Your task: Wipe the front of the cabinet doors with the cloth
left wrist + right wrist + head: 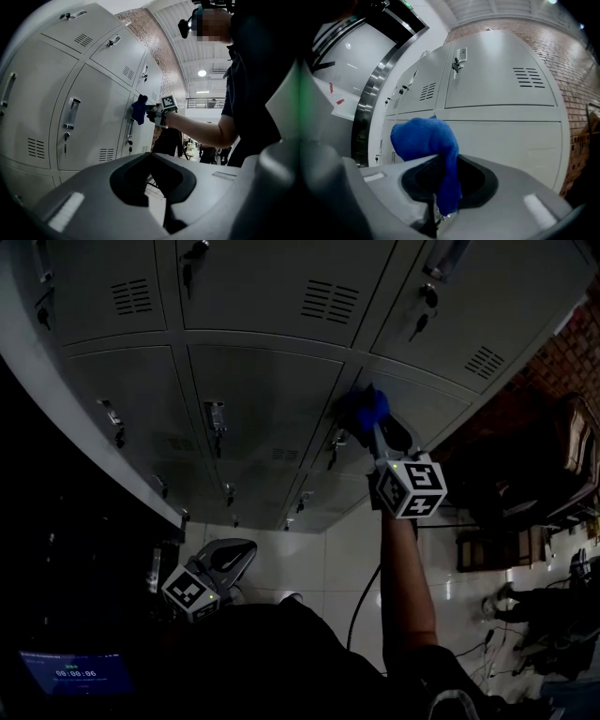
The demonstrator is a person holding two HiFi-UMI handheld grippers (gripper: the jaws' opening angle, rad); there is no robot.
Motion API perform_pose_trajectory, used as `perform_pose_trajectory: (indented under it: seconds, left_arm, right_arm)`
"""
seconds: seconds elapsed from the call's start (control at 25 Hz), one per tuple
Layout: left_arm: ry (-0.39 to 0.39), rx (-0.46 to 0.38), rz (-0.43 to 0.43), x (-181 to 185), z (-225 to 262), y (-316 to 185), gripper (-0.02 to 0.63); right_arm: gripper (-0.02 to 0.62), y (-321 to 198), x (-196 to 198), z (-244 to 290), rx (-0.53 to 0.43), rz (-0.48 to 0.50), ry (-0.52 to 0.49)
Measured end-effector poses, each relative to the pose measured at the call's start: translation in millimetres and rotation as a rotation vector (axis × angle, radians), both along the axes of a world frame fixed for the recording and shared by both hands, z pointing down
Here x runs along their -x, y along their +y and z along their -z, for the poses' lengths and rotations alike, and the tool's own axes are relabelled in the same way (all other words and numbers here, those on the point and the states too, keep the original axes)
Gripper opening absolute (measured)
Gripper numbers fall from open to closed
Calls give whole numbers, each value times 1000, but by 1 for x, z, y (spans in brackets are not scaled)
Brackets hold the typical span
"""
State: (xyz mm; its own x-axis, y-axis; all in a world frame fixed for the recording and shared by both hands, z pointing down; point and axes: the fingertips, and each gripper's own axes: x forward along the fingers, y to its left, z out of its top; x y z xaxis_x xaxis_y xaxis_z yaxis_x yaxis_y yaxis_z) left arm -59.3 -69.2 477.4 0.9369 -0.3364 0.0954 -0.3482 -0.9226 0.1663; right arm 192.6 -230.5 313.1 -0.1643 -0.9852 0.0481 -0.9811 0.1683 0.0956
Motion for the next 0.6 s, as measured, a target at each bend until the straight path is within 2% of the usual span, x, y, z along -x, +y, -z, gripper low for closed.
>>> perform_pose_trajectory:
  seconds: [0.2, 0.6]
  left_arm:
    - [3, 18, 28, 15, 6, 1, 0]
    - [0, 8, 30, 14, 3, -5, 0]
  right_arm:
    - [69, -16, 14, -5, 20, 20, -3]
    - [69, -20, 0, -4, 15, 13, -13]
